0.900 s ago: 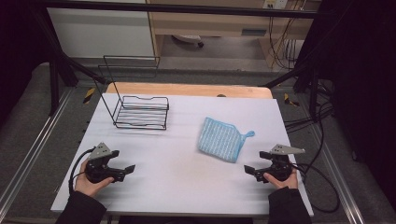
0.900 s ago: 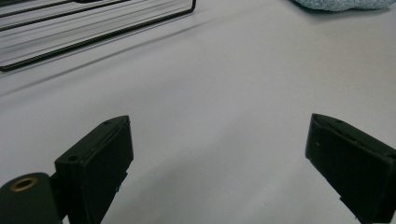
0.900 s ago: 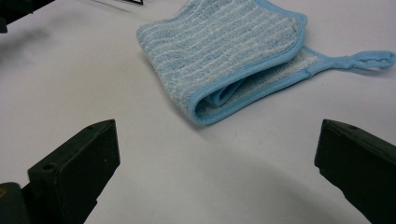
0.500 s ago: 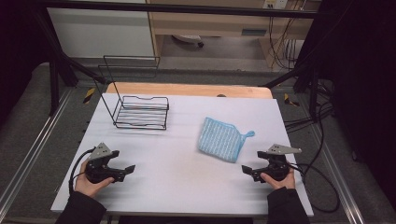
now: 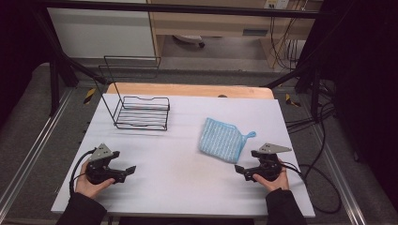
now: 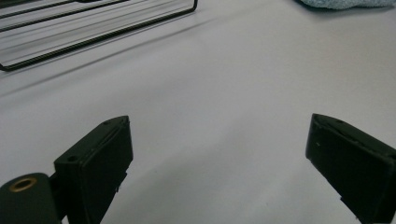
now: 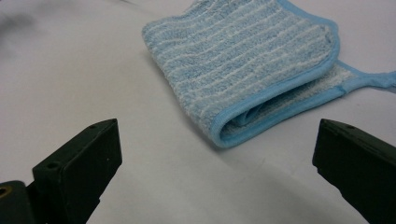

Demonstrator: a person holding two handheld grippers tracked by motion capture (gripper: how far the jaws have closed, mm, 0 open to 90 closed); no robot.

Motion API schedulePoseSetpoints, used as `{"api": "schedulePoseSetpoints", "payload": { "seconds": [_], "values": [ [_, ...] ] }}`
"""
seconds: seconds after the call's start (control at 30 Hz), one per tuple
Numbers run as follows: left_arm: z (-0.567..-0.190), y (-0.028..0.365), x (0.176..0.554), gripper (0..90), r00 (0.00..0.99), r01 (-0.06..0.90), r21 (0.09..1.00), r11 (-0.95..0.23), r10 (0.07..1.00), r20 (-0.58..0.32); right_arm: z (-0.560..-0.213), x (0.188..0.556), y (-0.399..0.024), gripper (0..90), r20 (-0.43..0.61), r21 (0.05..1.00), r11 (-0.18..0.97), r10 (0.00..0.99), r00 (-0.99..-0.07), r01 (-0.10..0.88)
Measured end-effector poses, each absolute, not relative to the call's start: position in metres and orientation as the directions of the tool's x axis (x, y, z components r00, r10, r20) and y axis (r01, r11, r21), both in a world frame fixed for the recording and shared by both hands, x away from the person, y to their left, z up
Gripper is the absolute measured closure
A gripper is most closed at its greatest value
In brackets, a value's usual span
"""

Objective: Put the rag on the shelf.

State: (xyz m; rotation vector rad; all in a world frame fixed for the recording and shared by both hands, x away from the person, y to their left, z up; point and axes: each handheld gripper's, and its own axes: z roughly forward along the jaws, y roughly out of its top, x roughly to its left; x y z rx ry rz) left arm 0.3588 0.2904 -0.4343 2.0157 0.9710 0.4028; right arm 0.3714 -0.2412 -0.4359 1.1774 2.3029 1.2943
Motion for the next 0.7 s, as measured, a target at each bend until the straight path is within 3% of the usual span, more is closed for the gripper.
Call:
{"api": "schedulePoseSetpoints", "payload": {
  "seconds": [0.27,0.7],
  "values": [
    [-0.435,0.289,0.36,7.6,0.646,0.491,0.799,-0.347,0.76,-0.067,-0.428,0.379,-0.224,5.5,0.147,0.801,0.297,0.745,-0.651,0.521],
    [-0.435,0.29,0.36,8.6,0.641,0.494,0.795,-0.353,0.765,-0.058,-0.43,0.404,-0.179,40.2,0.039,0.753,0.457,0.688,-0.725,0.474]
  ]
}}
